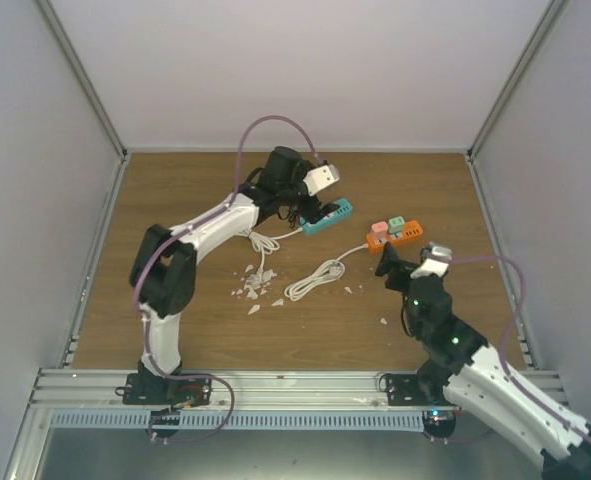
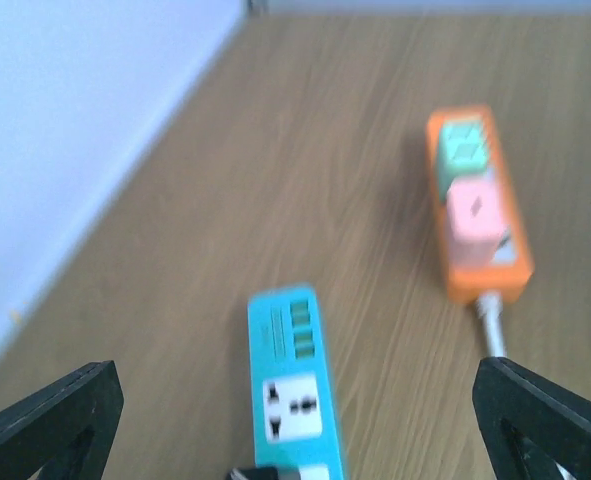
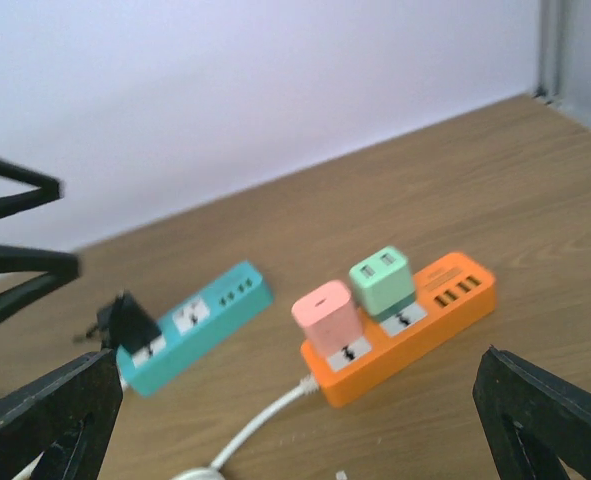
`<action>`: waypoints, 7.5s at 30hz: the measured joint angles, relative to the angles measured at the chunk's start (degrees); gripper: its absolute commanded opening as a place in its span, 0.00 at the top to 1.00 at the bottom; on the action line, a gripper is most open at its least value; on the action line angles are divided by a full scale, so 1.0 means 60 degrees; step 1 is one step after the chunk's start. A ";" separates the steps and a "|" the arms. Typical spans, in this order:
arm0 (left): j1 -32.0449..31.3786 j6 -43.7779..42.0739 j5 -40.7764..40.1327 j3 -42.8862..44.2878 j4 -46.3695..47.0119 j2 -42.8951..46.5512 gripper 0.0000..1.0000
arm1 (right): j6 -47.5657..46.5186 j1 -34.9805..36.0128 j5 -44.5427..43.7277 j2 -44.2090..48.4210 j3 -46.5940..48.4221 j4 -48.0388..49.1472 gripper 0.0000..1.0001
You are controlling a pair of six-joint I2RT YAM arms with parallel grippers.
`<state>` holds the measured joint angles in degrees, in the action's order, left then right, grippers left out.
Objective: Insert the plug
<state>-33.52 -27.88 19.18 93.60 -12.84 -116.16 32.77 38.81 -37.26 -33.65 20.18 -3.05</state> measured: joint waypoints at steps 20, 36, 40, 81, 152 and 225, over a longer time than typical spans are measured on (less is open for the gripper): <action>-0.2062 -0.0331 0.0747 0.2415 0.0051 -0.2900 0.01 | 0.1541 0.0000 -0.2131 0.1880 -0.0295 -0.1632 0.00; -0.2182 0.0342 0.0215 0.3796 -0.0903 -0.4131 0.01 | 0.1257 0.0000 -0.1727 0.0794 -0.0295 -0.1082 0.00; -0.2182 0.0590 0.0164 0.3883 -0.1483 -0.4393 0.10 | 0.1249 0.0000 -0.1716 0.0787 -0.0295 -0.1049 0.00; -0.2007 0.1355 -0.0291 0.0503 -0.0372 -0.2758 0.80 | 0.1144 0.0000 -0.1461 0.0554 -0.0295 -0.0984 0.00; -0.1428 0.4237 -0.2033 -0.6226 0.1719 0.3738 0.01 | 0.1009 0.0000 -0.0707 -0.0229 -0.0295 -0.0401 0.00; -0.2441 0.5053 -0.3960 0.4936 -0.0645 -0.5515 0.54 | 0.2055 -0.0007 -0.1945 0.0980 -0.0499 -0.1552 0.01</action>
<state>-48.16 2.44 -4.58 123.22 -16.71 -149.25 45.10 38.76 -48.93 -27.77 17.19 -12.36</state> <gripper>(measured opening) 0.468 0.995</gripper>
